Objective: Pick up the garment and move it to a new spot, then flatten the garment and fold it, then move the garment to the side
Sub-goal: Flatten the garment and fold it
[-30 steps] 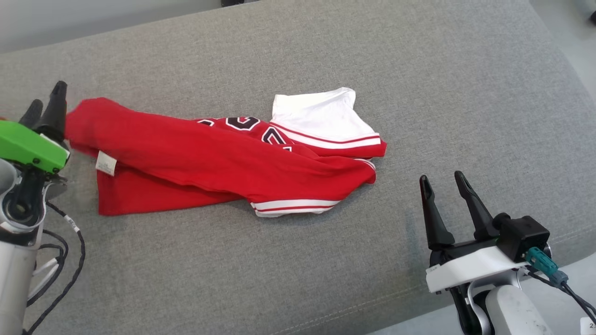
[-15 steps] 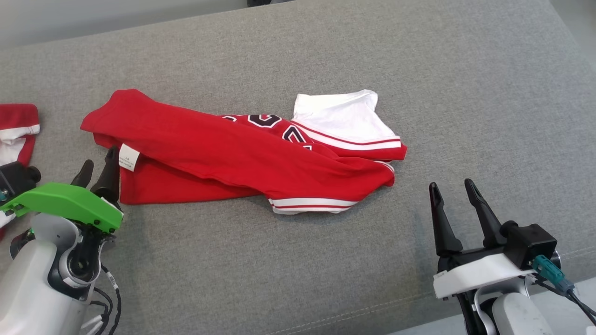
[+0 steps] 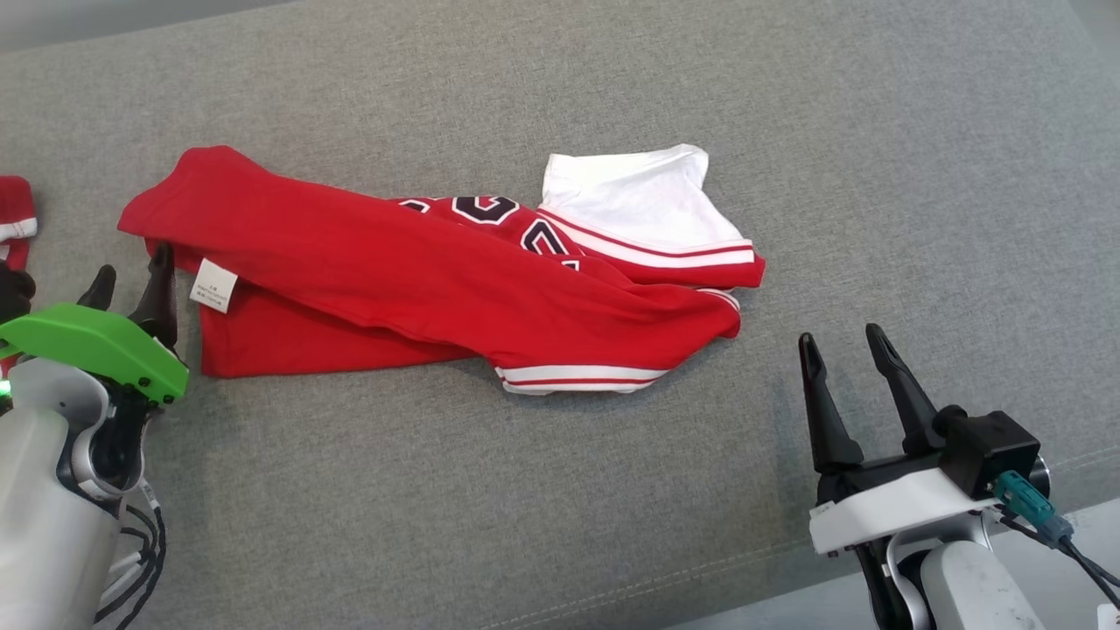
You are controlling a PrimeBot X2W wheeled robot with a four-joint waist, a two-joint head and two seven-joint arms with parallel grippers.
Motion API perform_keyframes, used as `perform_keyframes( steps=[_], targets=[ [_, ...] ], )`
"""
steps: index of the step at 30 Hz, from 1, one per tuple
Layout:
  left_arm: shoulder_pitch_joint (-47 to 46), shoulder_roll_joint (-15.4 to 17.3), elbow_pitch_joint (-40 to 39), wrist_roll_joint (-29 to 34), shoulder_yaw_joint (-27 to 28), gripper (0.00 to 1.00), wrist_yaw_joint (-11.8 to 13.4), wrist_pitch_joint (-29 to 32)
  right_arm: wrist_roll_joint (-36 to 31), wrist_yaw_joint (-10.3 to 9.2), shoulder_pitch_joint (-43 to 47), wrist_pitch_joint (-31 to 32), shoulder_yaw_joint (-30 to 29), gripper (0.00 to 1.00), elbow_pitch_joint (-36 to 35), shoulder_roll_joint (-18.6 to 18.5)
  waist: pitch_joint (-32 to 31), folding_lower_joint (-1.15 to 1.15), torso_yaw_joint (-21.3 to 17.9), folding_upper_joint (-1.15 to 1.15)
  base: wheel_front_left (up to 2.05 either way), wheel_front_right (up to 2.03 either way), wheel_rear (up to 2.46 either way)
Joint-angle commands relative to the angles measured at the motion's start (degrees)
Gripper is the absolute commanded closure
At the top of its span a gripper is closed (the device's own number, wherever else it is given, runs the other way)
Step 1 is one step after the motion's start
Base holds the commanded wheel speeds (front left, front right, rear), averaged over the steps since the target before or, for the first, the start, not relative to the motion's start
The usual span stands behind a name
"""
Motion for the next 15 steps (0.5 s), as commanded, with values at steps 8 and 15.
perform_keyframes(
  steps=[8,15],
  targets=[
    [-0.24,2.91,2.15,-0.74,-1.68,0.00,-6.42,3.30,-0.56,-0.01,0.59,-0.19,-0.90,0.00,-0.28,-0.08,0.57,0.00,-0.34,0.66,0.00,0.00,0.00],
    [-0.33,2.07,-1.63,-5.02,-3.15,0.00,-8.20,6.26,-1.20,-0.02,-0.21,-0.19,-0.31,0.00,-0.01,-0.09,0.55,0.00,0.70,0.66,0.00,0.00,0.00]
  ],
)
